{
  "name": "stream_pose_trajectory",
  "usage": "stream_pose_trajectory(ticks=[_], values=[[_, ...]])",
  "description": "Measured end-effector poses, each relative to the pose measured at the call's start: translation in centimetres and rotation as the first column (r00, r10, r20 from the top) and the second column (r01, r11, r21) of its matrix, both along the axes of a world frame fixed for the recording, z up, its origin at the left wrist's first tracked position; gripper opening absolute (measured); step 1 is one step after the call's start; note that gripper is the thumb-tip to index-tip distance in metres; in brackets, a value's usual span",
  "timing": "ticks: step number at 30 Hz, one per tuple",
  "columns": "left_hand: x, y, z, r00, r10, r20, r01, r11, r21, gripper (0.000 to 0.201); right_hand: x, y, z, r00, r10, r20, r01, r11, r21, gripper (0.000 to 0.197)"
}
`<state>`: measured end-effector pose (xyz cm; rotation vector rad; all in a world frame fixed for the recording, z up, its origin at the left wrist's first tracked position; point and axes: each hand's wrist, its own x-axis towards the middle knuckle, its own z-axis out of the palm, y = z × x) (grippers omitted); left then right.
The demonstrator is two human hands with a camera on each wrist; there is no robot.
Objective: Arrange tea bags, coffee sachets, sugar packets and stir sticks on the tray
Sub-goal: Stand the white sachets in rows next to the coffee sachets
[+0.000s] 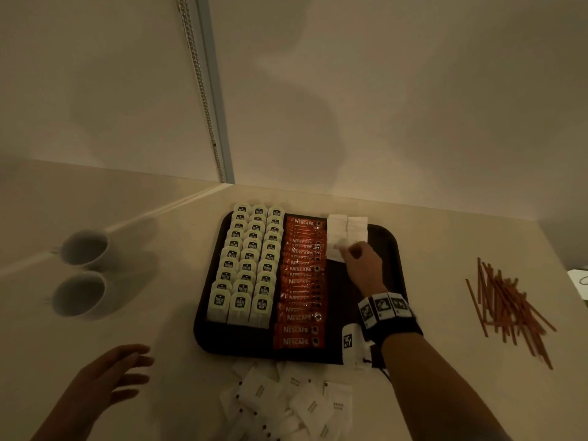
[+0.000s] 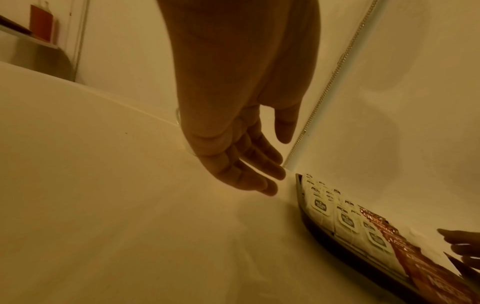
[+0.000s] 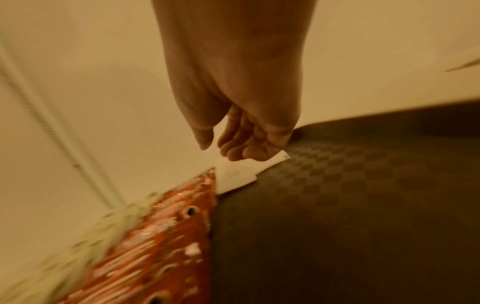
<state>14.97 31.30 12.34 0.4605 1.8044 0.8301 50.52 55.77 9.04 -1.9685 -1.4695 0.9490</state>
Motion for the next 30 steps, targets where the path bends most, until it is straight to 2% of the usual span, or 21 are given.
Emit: stream_pose_trajectory(ticks=[2,3,6,8,10,11,12,14,16,17,20,22,26,30], values=[[-0.2,-0.8,0.3,1.000,-0.009,-0.021,0.010,0.999,0.038,0.019,-0.5,-2.2,1.9,0.977,0.214,-0.026,-0.214,0.977,-0.016,0.019],[-0.3,-1.3,0.4,0.999,-0.012,-0.031,0.014,0.998,0.059,0.019,-0.9,-3.7,2.9,0.941,0.335,-0.040,-0.337,0.939,-0.061,0.015],[-0.4,-3.0,0.7,0.999,-0.022,-0.035,0.026,0.994,0.108,0.020,-1.5,-9.1,5.3,0.786,0.606,-0.121,-0.616,0.754,-0.227,0.015],[-0.4,-4.1,0.6,0.999,-0.029,-0.025,0.032,0.991,0.129,0.019,-1.5,-12.5,6.2,0.674,0.736,-0.066,-0.713,0.624,-0.321,0.030],[-0.3,-5.3,0.5,0.999,-0.038,-0.020,0.041,0.989,0.145,0.020,-1.5,-15.5,6.0,0.530,0.843,0.091,-0.744,0.514,-0.428,0.045],[-0.4,-5.9,0.3,0.999,-0.041,-0.019,0.043,0.988,0.150,0.020,-1.4,-16.8,5.6,0.483,0.858,0.177,-0.725,0.505,-0.468,0.052],[-0.5,-6.5,0.2,0.999,-0.042,-0.018,0.044,0.987,0.155,0.021,-1.3,-18.0,4.9,0.474,0.844,0.250,-0.687,0.532,-0.495,0.059],[-0.9,-7.5,-0.1,0.999,-0.039,-0.017,0.041,0.986,0.159,0.021,-1.1,-20.1,3.5,0.538,0.771,0.340,-0.575,0.631,-0.521,0.072],[-1.4,-8.4,-0.2,1.000,-0.030,-0.008,0.031,0.987,0.155,0.022,-1.2,-21.5,2.2,0.642,0.685,0.346,-0.482,0.711,-0.512,0.083],[-1.6,-8.7,-0.3,1.000,-0.029,-0.003,0.029,0.988,0.153,0.022,-1.5,-22.1,1.7,0.669,0.654,0.353,-0.463,0.738,-0.491,0.085],[-2.0,-9.6,-0.5,0.999,-0.033,0.008,0.031,0.988,0.154,0.022,-2.6,-22.9,0.5,0.655,0.605,0.452,-0.462,0.795,-0.394,0.088],[-2.2,-10.0,-0.6,0.999,-0.030,0.011,0.028,0.988,0.153,0.021,-3.2,-22.9,-0.1,0.698,0.571,0.433,-0.453,0.820,-0.351,0.082],[-2.9,-10.8,-1.0,1.000,-0.024,0.011,0.022,0.988,0.155,0.021,-2.9,-22.5,-0.6,0.854,0.455,0.253,-0.375,0.875,-0.305,0.060],[-3.4,-11.2,-1.4,1.000,-0.024,0.011,0.022,0.988,0.152,0.022,-2.3,-21.9,-0.4,0.898,0.404,0.174,-0.346,0.893,-0.287,0.046]])
